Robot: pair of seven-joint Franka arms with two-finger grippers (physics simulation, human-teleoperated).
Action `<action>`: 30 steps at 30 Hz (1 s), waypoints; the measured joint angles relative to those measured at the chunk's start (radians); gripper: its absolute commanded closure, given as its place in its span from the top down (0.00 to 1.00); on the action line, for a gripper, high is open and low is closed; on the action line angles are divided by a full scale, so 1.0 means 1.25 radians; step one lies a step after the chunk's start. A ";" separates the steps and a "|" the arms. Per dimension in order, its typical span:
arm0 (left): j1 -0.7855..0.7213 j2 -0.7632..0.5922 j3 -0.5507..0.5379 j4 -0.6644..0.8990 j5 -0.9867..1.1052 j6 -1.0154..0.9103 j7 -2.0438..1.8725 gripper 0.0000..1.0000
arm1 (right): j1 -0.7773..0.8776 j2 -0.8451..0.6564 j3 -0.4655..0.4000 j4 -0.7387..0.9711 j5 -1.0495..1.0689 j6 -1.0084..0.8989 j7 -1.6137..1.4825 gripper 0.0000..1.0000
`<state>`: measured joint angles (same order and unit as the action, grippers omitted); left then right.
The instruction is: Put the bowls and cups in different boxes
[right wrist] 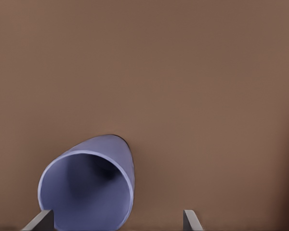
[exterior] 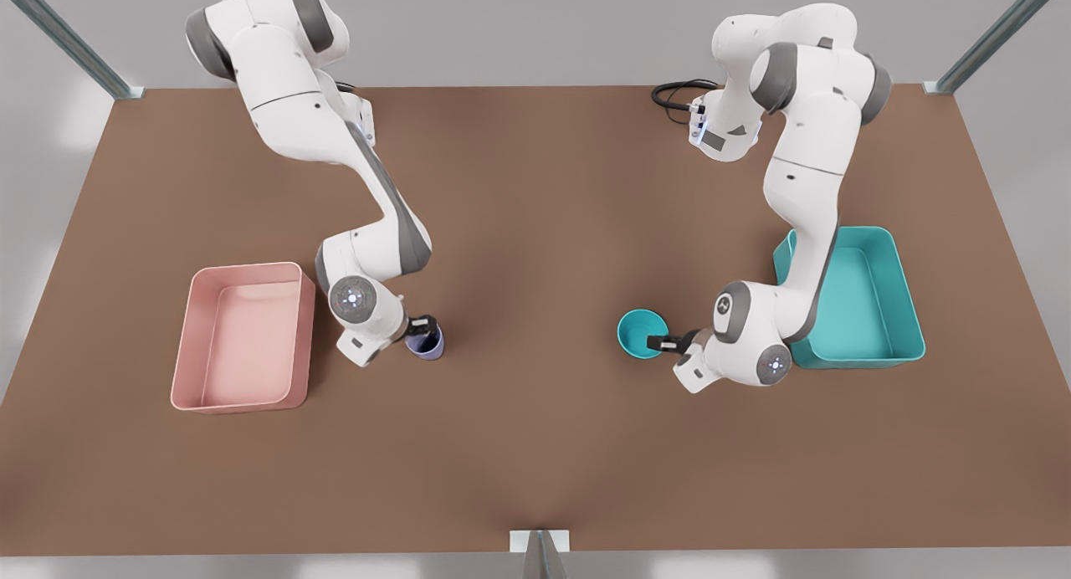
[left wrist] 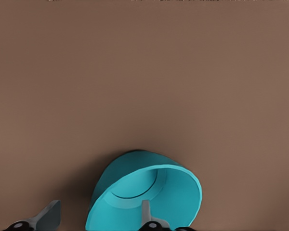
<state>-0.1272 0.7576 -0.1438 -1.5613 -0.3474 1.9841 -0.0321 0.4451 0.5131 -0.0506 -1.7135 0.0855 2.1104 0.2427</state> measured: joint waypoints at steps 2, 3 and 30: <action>0.000 0.004 0.000 0.003 -0.005 0.010 0.003 0.40 | 0.002 0.001 0.000 -0.012 0.001 0.029 0.013 1.00; 0.001 0.005 0.000 0.004 -0.007 0.013 0.007 0.27 | 0.002 0.003 0.000 -0.016 0.001 0.040 0.019 1.00; 0.185 -0.267 0.316 -0.229 0.305 -0.122 0.108 0.21 | -0.229 -0.180 -0.004 -0.067 0.009 0.035 0.029 0.21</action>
<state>0.1036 0.4241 0.2509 -1.8480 0.0339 1.8312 0.1024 0.1585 0.2878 -0.0561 -1.7968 0.0968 2.1542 0.2789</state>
